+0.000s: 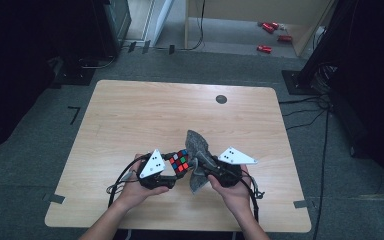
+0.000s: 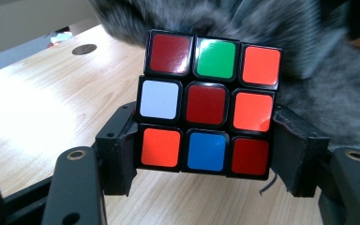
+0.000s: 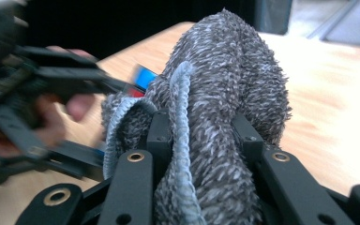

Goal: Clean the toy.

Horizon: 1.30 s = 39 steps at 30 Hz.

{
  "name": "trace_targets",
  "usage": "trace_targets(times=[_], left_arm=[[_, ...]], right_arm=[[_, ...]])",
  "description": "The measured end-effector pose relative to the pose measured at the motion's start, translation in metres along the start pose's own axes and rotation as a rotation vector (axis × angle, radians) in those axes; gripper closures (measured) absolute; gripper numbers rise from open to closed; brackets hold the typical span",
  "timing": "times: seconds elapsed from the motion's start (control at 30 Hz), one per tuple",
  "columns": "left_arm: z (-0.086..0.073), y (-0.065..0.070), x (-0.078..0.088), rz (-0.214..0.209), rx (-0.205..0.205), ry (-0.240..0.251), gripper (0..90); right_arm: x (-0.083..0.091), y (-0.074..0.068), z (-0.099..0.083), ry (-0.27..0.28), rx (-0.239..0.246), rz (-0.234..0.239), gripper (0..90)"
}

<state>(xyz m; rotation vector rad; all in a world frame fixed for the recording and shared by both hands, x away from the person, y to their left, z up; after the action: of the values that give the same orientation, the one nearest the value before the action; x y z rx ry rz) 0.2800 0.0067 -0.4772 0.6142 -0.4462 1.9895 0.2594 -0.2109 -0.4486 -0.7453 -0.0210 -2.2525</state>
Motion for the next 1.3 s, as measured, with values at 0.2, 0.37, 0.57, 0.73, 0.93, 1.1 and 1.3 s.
trace_targets(times=[0.2,0.37,0.57,0.73,0.93,1.1,1.3], left_arm=[[0.000,0.001,0.002,0.004,-0.003,0.005,34.8],[-0.001,-0.004,0.005,0.008,0.022,0.019,34.7],[0.000,-0.005,0.005,0.007,0.048,0.021,34.8],[0.003,0.002,0.006,-0.001,0.006,0.032,34.8],[0.003,-0.002,0.007,-0.019,0.025,0.033,34.8],[0.004,0.000,0.009,-0.029,0.010,0.051,34.7],[0.006,-0.006,0.018,-0.029,0.041,0.098,34.8]], right_arm=[[-0.001,-0.005,0.005,0.014,0.010,-0.003,67.5],[-0.004,0.008,-0.003,-0.013,-0.032,-0.044,68.0],[0.003,-0.023,0.010,0.030,0.089,-0.065,67.9],[0.001,-0.009,0.007,0.026,0.026,-0.072,67.9],[0.005,-0.008,0.005,0.035,0.031,-0.071,68.0],[0.005,-0.019,0.012,0.053,0.064,-0.064,67.9],[0.006,0.007,0.000,0.053,-0.029,-0.128,67.9]])
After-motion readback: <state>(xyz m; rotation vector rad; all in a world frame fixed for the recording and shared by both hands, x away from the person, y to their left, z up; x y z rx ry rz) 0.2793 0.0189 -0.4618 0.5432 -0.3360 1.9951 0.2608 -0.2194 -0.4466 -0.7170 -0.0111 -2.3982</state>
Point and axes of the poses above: each handheld gripper's, and its own axes: x roughly backward along the jaws, z roughly out of its top, y roughly to its right, the point moved 2 cm from there along -x, roughly forward along the jaws, and after that the axes turned 12 degrees about -y, right-handed, at the moved point
